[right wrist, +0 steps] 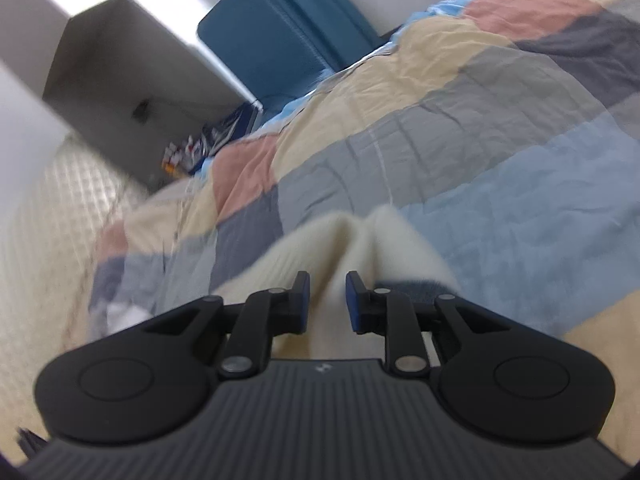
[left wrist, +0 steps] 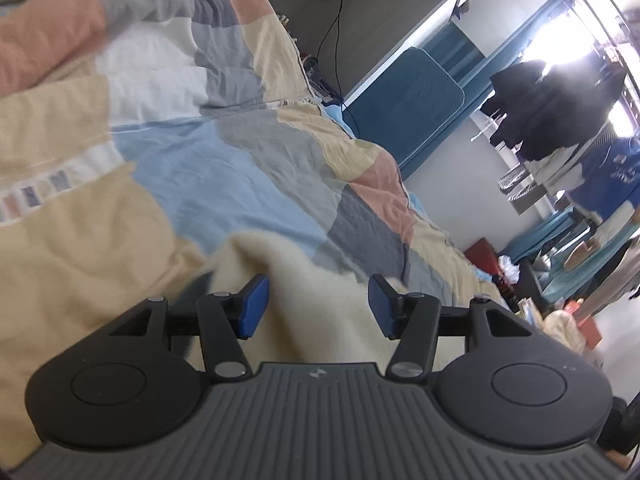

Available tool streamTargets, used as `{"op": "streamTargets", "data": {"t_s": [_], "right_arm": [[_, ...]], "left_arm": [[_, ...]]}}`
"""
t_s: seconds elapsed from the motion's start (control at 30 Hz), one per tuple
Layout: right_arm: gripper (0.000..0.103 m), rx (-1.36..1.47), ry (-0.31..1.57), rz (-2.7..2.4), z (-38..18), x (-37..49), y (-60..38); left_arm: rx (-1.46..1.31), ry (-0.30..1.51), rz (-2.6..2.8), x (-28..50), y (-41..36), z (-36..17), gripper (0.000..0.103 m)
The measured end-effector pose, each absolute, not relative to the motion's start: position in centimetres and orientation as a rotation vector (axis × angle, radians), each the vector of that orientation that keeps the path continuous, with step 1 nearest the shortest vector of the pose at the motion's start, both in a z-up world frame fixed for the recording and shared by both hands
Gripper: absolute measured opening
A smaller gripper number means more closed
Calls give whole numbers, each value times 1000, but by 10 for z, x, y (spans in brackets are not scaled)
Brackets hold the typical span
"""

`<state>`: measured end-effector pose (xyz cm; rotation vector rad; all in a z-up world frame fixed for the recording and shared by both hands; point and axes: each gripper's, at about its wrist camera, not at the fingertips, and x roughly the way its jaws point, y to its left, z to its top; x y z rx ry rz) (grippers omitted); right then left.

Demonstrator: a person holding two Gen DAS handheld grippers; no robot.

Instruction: Fold large clothes

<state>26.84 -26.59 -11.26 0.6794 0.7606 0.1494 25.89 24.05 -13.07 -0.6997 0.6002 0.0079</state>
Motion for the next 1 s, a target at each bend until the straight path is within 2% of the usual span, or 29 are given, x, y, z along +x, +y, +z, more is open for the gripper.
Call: {"op": "streamTargets", "data": {"t_s": [0.03, 0.1, 0.3, 0.47, 0.63, 0.77, 1.0], "right_arm": [[38, 633, 753, 145, -110, 265, -259], [44, 530, 752, 134, -106, 261, -245], [45, 314, 757, 147, -104, 266, -213], [45, 205, 765, 135, -108, 281, -195], [45, 171, 771, 128, -106, 313, -186], [41, 121, 792, 127, -116, 339, -184], [41, 147, 826, 120, -139, 355, -193]], "left_arm": [[-690, 604, 3, 254, 240, -130, 61], [-657, 631, -3, 247, 237, -128, 60], [-675, 698, -56, 247, 231, -142, 59], [-861, 675, -139, 253, 246, -157, 59], [-977, 637, -236, 274, 251, -163, 59], [-982, 634, -253, 297, 249, -170, 59], [-936, 589, -213, 316, 254, -170, 60]]}}
